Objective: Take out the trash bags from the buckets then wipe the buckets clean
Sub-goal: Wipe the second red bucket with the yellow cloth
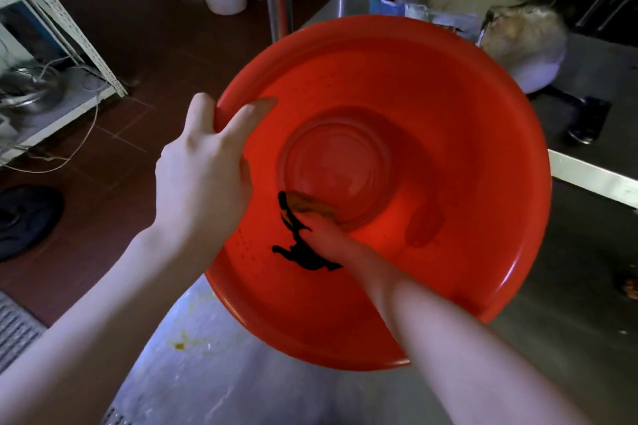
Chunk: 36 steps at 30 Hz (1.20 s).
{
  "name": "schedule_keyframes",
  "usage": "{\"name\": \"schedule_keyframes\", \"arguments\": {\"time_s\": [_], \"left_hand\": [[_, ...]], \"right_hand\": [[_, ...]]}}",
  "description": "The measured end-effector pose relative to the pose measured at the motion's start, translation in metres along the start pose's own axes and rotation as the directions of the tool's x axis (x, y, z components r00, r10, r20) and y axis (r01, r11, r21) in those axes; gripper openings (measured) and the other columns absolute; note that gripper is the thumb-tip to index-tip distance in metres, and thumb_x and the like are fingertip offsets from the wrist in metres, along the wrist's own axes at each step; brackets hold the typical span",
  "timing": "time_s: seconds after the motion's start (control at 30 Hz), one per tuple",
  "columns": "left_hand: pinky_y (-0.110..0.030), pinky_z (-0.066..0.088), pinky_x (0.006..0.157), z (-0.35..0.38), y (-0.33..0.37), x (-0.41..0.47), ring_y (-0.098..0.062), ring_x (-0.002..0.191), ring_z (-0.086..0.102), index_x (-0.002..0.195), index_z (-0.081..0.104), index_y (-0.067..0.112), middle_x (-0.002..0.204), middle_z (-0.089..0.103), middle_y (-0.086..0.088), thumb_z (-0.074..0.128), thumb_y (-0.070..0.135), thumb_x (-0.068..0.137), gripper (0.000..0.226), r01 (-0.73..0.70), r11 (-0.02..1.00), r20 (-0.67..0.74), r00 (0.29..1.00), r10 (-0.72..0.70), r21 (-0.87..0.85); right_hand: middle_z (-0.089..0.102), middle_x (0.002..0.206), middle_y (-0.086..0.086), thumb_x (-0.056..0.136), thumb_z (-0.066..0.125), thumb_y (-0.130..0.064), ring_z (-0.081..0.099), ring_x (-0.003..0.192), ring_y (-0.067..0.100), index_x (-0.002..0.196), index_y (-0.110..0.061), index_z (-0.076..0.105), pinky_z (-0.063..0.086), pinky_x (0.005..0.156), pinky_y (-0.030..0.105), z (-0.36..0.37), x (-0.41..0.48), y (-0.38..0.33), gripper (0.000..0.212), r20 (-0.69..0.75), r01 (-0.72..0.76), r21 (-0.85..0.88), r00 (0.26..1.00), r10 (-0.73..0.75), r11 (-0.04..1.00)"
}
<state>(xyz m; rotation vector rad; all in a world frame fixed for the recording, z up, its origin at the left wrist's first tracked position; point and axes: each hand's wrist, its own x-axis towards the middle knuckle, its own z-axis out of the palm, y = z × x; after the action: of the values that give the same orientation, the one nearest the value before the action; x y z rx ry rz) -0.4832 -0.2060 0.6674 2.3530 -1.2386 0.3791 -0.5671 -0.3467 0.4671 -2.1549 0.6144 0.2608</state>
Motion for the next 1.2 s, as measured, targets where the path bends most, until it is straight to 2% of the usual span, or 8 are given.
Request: {"name": "schedule_keyframes", "arguments": {"time_s": [0.13,0.23,0.3,0.43,0.57,0.73,1.07,1.2], "left_hand": [[-0.045,0.049,0.052,0.002,0.000,-0.010,-0.034,0.055,0.042,0.139,0.049,0.035,0.097,0.036,-0.011,0.054,-0.003,0.078,0.072,0.020,1.000,0.010,1.000,-0.019,-0.024],[-0.045,0.049,0.051,0.003,-0.003,-0.020,-0.033,0.053,0.042,0.139,0.050,0.034,0.096,0.036,-0.012,0.054,-0.003,0.079,0.071,0.032,0.999,0.006,0.999,-0.032,-0.043],[-0.043,0.049,0.050,0.004,-0.002,-0.023,-0.033,0.052,0.041,0.139,0.050,0.033,0.096,0.036,-0.012,0.055,-0.002,0.079,0.070,0.019,0.999,-0.004,1.000,-0.019,-0.045],[-0.042,0.048,0.049,0.007,0.004,-0.019,-0.032,0.051,0.040,0.138,0.050,0.035,0.096,0.036,-0.012,0.055,-0.004,0.079,0.071,0.018,0.999,-0.019,1.000,-0.018,-0.033],[-0.040,0.044,0.048,0.007,0.002,-0.018,-0.031,0.049,0.039,0.138,0.048,0.036,0.095,0.033,-0.009,0.055,-0.003,0.079,0.072,0.023,1.000,-0.022,0.999,-0.023,-0.017],[-0.038,0.043,0.048,0.007,0.004,-0.019,-0.031,0.048,0.038,0.138,0.048,0.037,0.097,0.035,-0.010,0.055,-0.003,0.079,0.071,0.027,0.999,-0.022,0.999,-0.027,-0.020],[-0.034,0.039,0.048,0.005,0.011,-0.022,-0.027,0.047,0.034,0.138,0.048,0.035,0.094,0.030,-0.006,0.055,-0.006,0.078,0.073,0.021,1.000,-0.026,0.999,-0.021,-0.009],[-0.035,0.039,0.048,0.006,0.005,-0.018,-0.028,0.048,0.035,0.138,0.049,0.035,0.094,0.031,-0.008,0.056,-0.005,0.078,0.072,0.017,1.000,-0.015,1.000,-0.017,-0.022]], "right_hand": [[0.023,0.159,0.000,0.100,0.037,-0.023,0.022,0.145,0.024,0.151,-0.027,0.029,0.013,0.116,0.029,-0.029,-0.017,0.034,0.052,0.036,-0.077,-0.451,0.994,0.105,0.889],[0.030,0.156,0.002,0.097,0.036,-0.022,0.027,0.143,0.028,0.148,-0.027,0.033,0.022,0.117,0.040,-0.034,-0.028,0.045,0.051,0.024,-0.157,-0.589,0.977,0.211,0.793],[0.032,0.155,0.005,0.096,0.039,-0.018,0.028,0.142,0.027,0.147,-0.024,0.038,0.019,0.118,0.039,-0.031,-0.032,0.040,0.051,0.027,-0.178,-0.521,0.974,0.224,0.835],[0.046,0.145,0.013,0.095,0.052,-0.007,0.039,0.137,0.025,0.133,-0.006,0.056,0.024,0.110,0.024,-0.023,-0.040,-0.002,0.039,0.024,-0.075,-0.093,0.997,0.077,0.993],[0.034,0.151,0.017,0.093,0.056,0.000,0.028,0.142,0.024,0.143,0.003,0.037,0.010,0.112,0.016,-0.005,-0.068,-0.037,0.053,-0.033,0.083,0.049,0.996,-0.082,0.995],[0.031,0.154,0.015,0.095,0.053,-0.002,0.024,0.144,0.024,0.146,-0.005,0.035,0.005,0.109,0.010,0.002,-0.103,-0.032,0.054,-0.037,0.229,-0.013,0.973,-0.229,0.973],[0.029,0.155,0.016,0.095,0.044,-0.004,0.023,0.144,0.028,0.148,-0.006,0.033,0.012,0.118,0.030,-0.002,-0.054,-0.025,0.054,-0.077,-0.008,-0.180,0.997,-0.006,0.984],[0.021,0.159,0.009,0.096,0.050,-0.011,0.015,0.147,0.021,0.150,-0.014,0.030,0.002,0.110,0.013,-0.001,-0.100,-0.021,0.058,0.032,0.136,-0.144,0.991,-0.133,0.980]]}}
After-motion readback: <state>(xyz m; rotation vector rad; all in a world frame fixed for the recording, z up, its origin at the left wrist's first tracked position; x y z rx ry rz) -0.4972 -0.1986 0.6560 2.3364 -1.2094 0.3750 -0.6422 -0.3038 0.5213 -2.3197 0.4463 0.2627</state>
